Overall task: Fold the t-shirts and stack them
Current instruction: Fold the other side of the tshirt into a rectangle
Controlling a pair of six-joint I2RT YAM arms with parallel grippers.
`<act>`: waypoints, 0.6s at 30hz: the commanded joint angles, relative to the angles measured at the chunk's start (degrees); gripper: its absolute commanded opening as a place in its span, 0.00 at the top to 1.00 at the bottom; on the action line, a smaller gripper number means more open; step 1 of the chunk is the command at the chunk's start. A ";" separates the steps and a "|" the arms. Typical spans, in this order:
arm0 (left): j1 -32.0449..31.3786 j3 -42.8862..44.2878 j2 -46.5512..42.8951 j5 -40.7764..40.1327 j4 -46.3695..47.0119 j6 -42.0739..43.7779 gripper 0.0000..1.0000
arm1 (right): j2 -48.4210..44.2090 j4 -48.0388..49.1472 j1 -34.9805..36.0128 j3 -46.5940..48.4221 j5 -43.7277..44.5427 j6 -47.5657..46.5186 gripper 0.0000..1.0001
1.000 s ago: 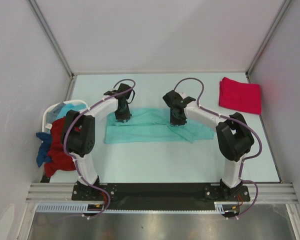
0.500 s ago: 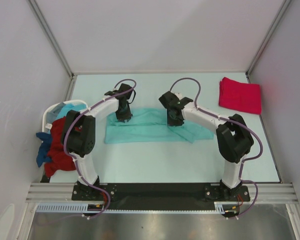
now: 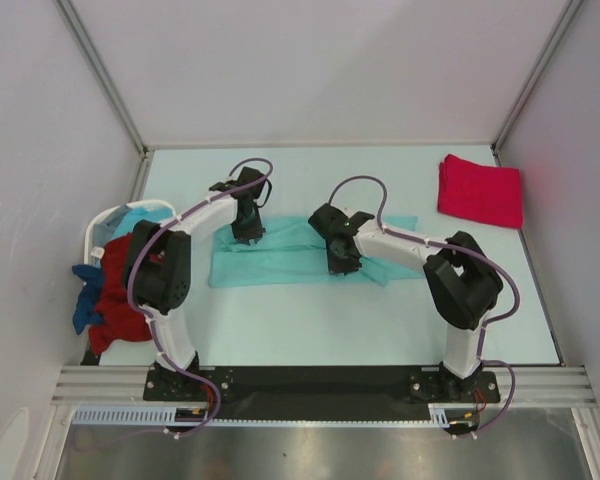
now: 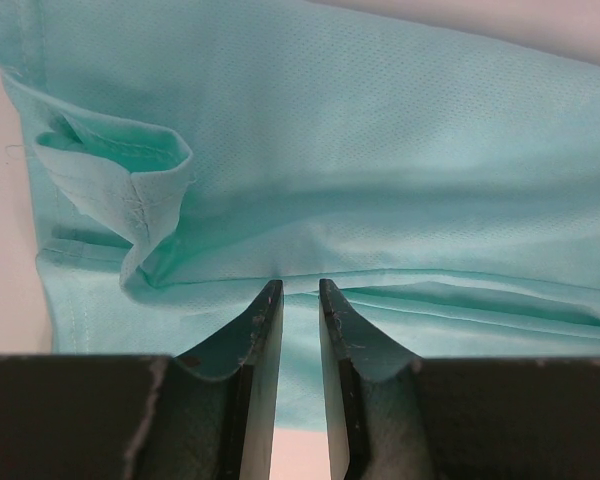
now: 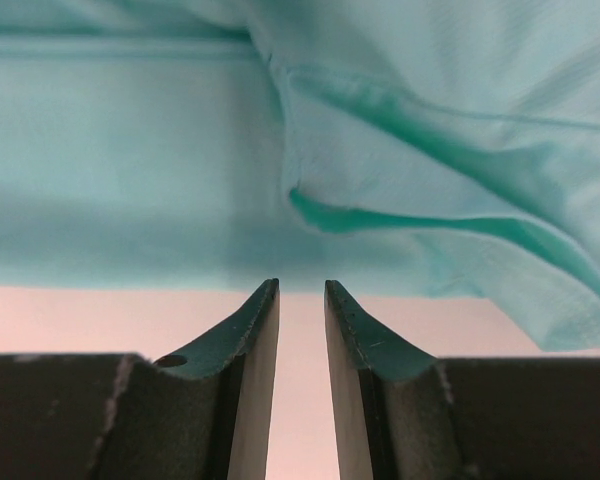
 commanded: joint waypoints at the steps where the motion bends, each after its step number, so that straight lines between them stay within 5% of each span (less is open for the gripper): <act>1: -0.52 -0.32 -1.05 0.72 0.87 -0.72 0.74 | -2.67 0.56 1.97 -1.75 -1.90 1.26 0.70; 7: -0.52 -0.50 -1.22 0.63 0.96 -0.63 0.75 | -6.90 2.32 -0.03 0.43 3.91 0.13 0.69; 18: -0.69 -1.38 -1.92 0.37 0.96 -0.72 0.75 | 6.71 -3.92 -7.60 20.29 2.24 -4.98 0.71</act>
